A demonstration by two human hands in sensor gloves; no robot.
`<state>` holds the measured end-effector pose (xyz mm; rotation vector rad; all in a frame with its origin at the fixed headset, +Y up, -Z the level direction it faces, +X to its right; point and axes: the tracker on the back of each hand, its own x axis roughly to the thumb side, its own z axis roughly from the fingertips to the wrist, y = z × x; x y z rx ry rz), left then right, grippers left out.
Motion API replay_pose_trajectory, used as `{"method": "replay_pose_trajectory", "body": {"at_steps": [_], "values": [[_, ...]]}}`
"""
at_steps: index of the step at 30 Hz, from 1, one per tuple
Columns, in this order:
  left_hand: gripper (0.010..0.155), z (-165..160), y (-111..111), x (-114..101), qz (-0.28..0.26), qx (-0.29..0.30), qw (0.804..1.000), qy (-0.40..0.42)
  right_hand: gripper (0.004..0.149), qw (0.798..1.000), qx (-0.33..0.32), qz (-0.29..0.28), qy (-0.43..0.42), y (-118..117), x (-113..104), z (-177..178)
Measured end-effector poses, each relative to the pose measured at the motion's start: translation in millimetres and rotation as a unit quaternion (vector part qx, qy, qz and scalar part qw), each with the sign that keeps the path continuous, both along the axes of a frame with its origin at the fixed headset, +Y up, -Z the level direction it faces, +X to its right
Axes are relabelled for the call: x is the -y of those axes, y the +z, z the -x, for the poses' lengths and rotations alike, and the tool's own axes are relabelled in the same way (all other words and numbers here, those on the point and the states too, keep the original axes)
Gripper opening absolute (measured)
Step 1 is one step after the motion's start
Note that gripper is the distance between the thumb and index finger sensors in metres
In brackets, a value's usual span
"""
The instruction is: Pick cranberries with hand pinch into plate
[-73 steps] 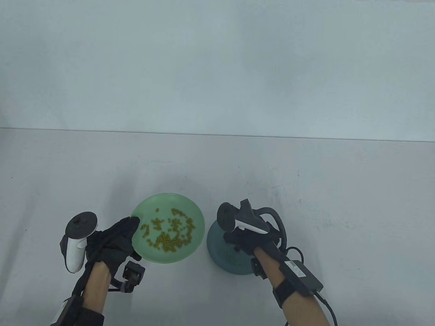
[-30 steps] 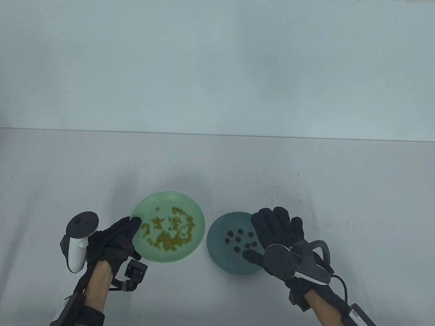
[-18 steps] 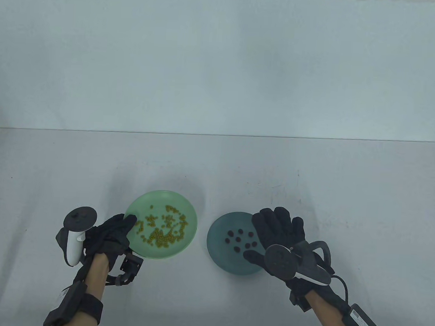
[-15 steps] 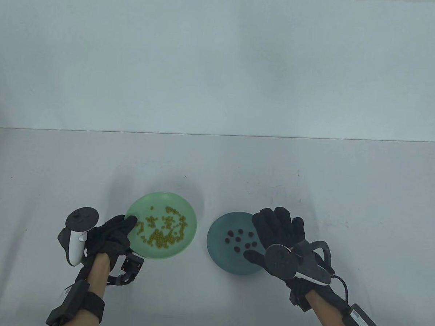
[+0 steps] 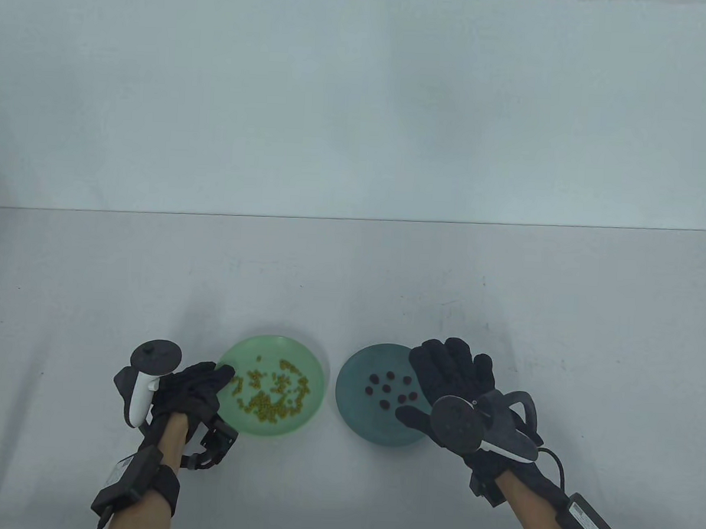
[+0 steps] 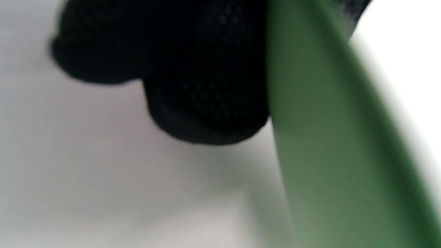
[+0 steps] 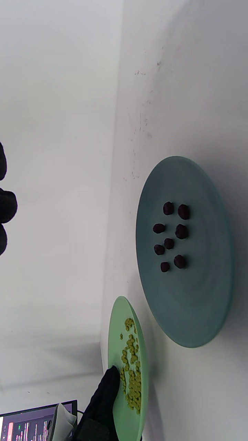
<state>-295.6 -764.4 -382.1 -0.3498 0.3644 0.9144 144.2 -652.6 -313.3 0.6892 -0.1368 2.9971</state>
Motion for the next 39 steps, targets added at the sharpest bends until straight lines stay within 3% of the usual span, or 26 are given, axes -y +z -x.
{"method": "replay_pose_trajectory", "body": {"at_steps": [19,39], "values": [[0.039,-7.6,-2.6,5.3,0.014,0.034,0.997,-0.071,0.089,1.0,0.004,0.004,0.0,-0.5,0.8,-2.7],[0.043,-35.0,-14.4,-14.0,0.001,0.091,0.952,-0.291,0.089,1.0,0.003,0.005,0.004,1.3,3.1,-1.9]]}}
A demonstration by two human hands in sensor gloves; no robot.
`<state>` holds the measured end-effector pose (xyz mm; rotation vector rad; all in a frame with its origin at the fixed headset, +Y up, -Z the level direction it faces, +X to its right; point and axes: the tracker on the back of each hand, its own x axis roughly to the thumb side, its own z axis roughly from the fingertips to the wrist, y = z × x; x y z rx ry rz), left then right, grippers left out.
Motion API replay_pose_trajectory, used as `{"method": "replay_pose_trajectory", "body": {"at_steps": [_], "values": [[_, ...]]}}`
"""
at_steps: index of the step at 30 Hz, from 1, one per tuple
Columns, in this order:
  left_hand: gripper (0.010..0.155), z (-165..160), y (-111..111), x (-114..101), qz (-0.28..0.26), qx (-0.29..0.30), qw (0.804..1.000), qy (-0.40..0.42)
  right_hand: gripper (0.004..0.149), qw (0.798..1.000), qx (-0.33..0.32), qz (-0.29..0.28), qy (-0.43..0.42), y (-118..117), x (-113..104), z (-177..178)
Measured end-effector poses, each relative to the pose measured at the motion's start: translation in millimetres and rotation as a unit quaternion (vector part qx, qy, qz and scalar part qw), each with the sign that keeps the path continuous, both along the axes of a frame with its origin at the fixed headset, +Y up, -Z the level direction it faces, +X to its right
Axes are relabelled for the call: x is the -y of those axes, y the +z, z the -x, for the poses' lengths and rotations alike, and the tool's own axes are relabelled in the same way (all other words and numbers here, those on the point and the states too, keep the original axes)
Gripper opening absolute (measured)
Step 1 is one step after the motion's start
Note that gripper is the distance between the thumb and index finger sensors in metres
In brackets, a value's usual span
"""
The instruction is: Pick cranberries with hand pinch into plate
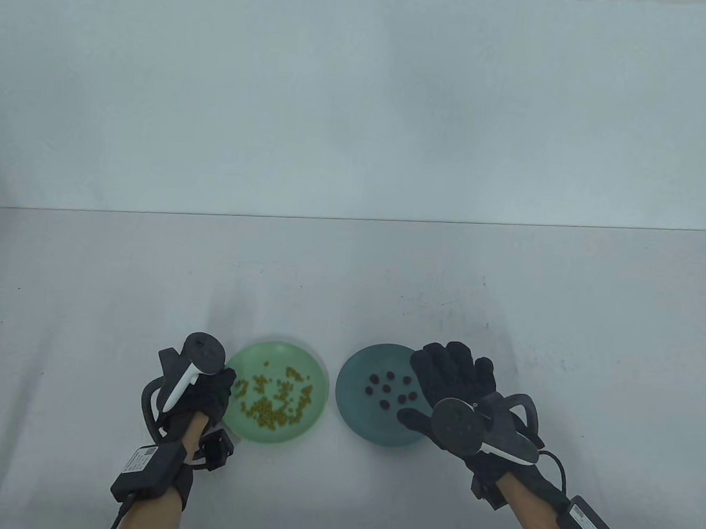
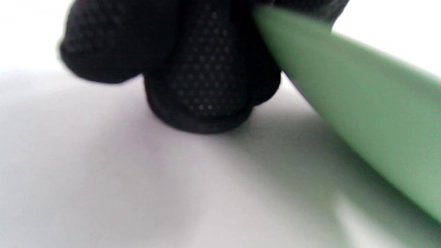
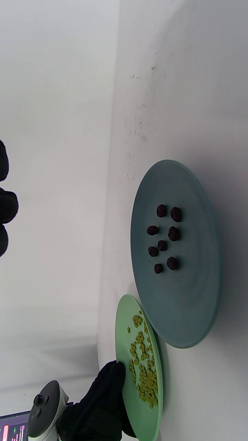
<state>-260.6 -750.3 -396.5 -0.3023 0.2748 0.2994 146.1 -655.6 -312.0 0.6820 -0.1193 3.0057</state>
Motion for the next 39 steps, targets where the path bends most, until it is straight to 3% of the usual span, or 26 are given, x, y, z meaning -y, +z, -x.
{"method": "replay_pose_trajectory", "body": {"at_steps": [12,17,22,28,33,39], "values": [[0.042,-3.3,-2.7,-1.3,-0.005,0.007,0.999,-0.041,0.089,1.0,0.002,0.002,0.0,-0.1,0.7,0.0],[0.049,0.1,7.6,-17.8,-0.029,0.016,0.999,-0.031,0.089,1.0,0.002,0.002,-0.002,-0.7,0.3,-0.3],[0.059,-10.9,28.7,-57.3,-0.103,0.083,0.991,-0.032,0.089,1.0,-0.003,0.001,-0.001,0.4,-1.7,1.2],[0.071,-35.1,66.0,-99.6,-0.205,0.181,0.962,-0.013,0.09,1.0,-0.005,-0.003,-0.011,2.8,-5.1,-0.8],[0.081,-54.8,87.2,-108.4,-0.225,0.257,0.939,-0.036,0.09,1.0,-0.003,-0.008,-0.017,5.0,-7.1,-4.2],[0.089,-69.7,99.3,-106.2,-0.226,0.304,0.924,-0.048,0.092,1.0,-0.008,-0.01,-0.02,5.8,-7.2,-4.7]]}}
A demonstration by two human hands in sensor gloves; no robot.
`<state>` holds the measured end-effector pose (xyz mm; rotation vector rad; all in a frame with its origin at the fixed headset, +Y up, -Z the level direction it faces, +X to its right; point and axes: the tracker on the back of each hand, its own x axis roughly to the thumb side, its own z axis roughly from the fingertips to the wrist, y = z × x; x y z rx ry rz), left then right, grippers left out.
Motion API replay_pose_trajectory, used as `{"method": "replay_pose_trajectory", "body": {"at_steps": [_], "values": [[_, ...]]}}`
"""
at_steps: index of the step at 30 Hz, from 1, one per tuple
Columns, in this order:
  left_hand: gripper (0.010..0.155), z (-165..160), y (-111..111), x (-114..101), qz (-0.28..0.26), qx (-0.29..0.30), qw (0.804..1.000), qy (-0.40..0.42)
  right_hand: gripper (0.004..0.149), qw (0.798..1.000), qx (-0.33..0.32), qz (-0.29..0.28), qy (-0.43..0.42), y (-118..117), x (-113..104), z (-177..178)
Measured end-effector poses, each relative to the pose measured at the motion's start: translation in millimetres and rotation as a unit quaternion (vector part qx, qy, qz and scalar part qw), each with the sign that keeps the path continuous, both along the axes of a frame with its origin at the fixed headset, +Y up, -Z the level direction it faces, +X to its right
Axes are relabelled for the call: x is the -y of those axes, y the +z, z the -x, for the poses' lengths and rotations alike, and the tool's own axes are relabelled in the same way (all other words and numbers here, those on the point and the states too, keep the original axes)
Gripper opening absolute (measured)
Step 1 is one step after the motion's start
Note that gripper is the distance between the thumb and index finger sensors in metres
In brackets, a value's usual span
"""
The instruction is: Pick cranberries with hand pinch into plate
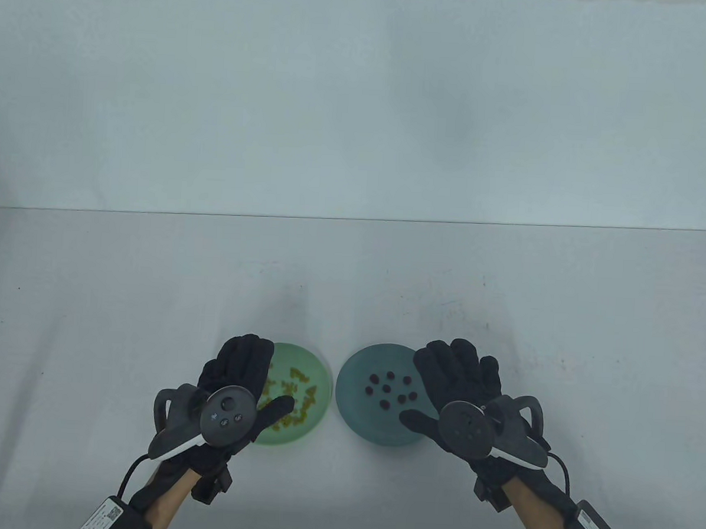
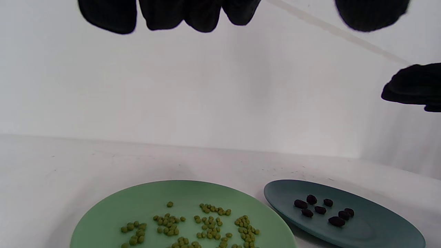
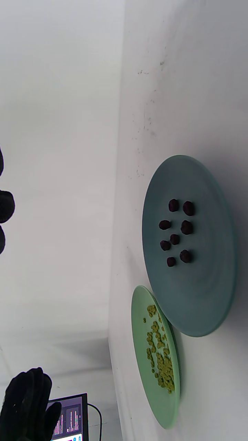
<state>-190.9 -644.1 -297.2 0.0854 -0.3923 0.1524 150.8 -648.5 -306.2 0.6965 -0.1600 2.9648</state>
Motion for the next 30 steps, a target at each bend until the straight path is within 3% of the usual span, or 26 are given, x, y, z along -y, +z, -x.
{"method": "replay_pose_trajectory", "body": {"at_steps": [12,30], "values": [[0.094,2.5,4.8,16.5,0.025,0.019,0.999,-0.021,0.092,1.0,0.003,0.005,0.014,-0.9,5.8,1.5],[0.093,6.5,5.4,17.4,0.024,0.011,1.0,-0.012,0.092,1.0,-0.001,0.012,0.027,0.4,9.9,4.6]]}}
